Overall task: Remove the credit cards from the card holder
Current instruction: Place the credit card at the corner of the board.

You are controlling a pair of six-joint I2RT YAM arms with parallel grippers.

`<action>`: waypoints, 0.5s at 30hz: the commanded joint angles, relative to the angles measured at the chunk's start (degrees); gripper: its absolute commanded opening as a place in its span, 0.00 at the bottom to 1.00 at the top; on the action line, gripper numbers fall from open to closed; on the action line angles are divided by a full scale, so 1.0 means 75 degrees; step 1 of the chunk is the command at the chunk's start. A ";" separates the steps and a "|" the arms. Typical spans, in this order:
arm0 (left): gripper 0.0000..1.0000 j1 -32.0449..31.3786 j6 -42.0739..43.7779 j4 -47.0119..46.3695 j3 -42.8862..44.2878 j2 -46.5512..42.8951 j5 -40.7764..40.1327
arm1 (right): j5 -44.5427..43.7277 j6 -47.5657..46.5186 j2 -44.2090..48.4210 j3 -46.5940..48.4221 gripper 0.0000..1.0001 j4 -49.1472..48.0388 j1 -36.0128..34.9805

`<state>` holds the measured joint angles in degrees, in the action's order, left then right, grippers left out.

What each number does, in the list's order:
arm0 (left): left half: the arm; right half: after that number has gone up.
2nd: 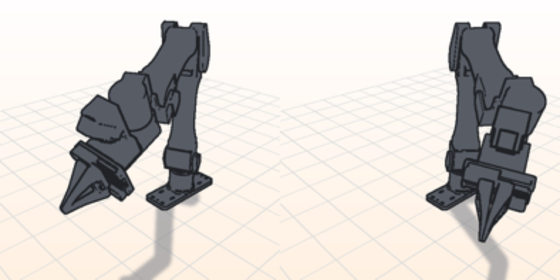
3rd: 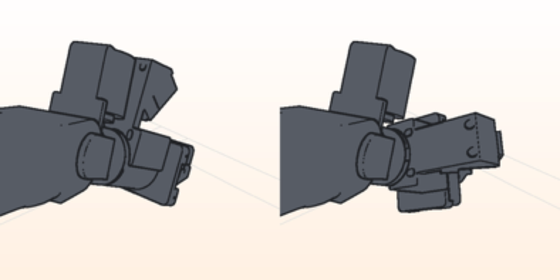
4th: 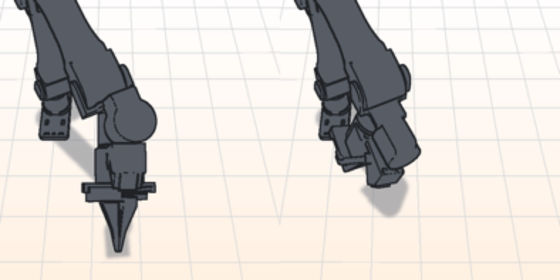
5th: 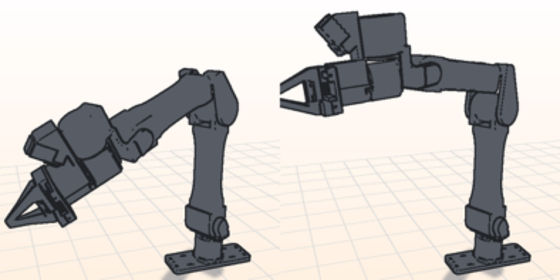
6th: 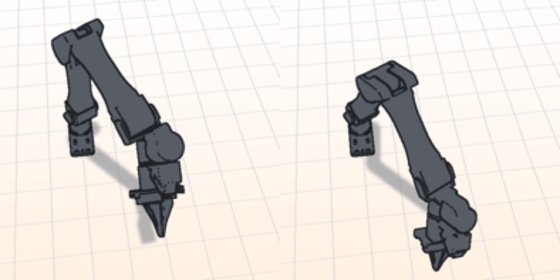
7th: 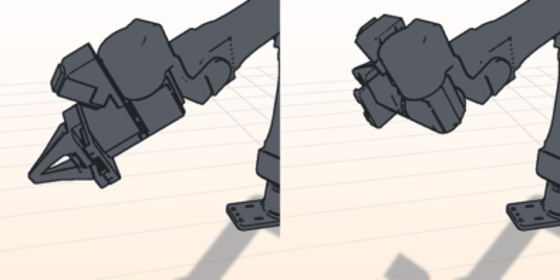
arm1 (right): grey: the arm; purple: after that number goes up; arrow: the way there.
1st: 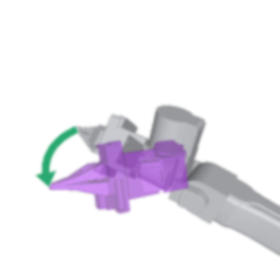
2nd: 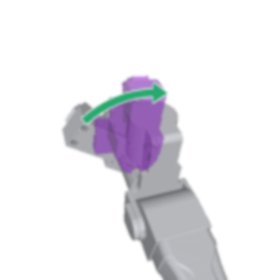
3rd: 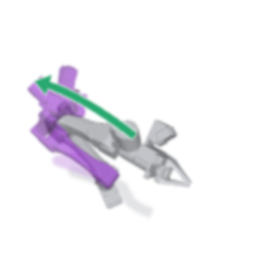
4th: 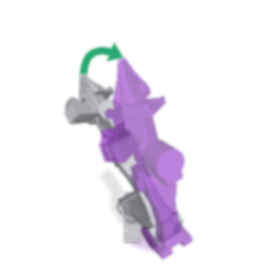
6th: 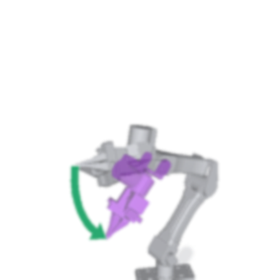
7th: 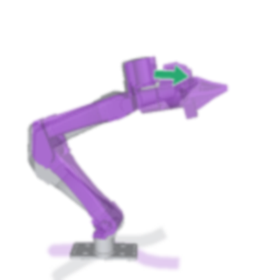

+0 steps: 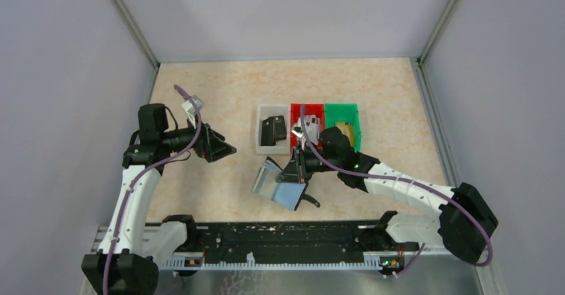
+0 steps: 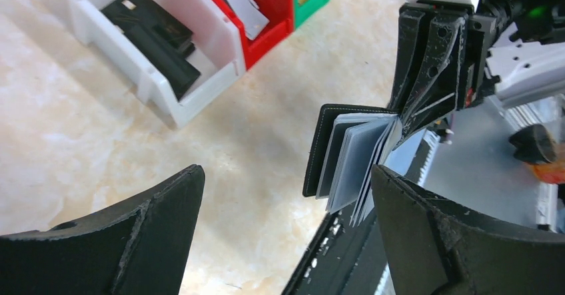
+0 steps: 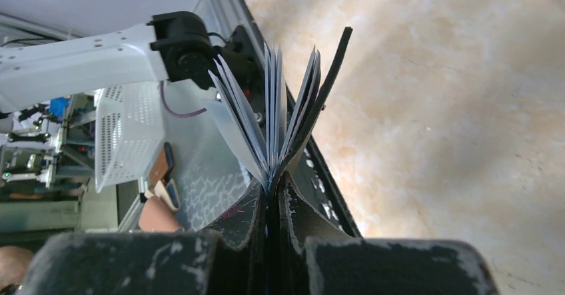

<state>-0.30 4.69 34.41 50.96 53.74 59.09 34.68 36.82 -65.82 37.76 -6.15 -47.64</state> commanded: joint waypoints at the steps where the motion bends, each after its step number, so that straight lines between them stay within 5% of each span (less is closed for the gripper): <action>1: 0.99 -0.0015 0.0180 -0.0567 0.0157 -0.0021 -0.0779 | -0.0117 -0.0217 0.0259 -0.0077 0.00 -0.0309 0.0159; 15: 0.99 0.0255 0.0241 -0.0878 -0.0215 0.0086 -0.1754 | -0.0177 -0.0731 -0.0861 -0.0138 0.00 -0.0289 0.0293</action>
<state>1.08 5.82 30.22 50.17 54.17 48.38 32.62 33.47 -70.15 35.99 -4.32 -46.09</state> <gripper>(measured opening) 0.988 0.032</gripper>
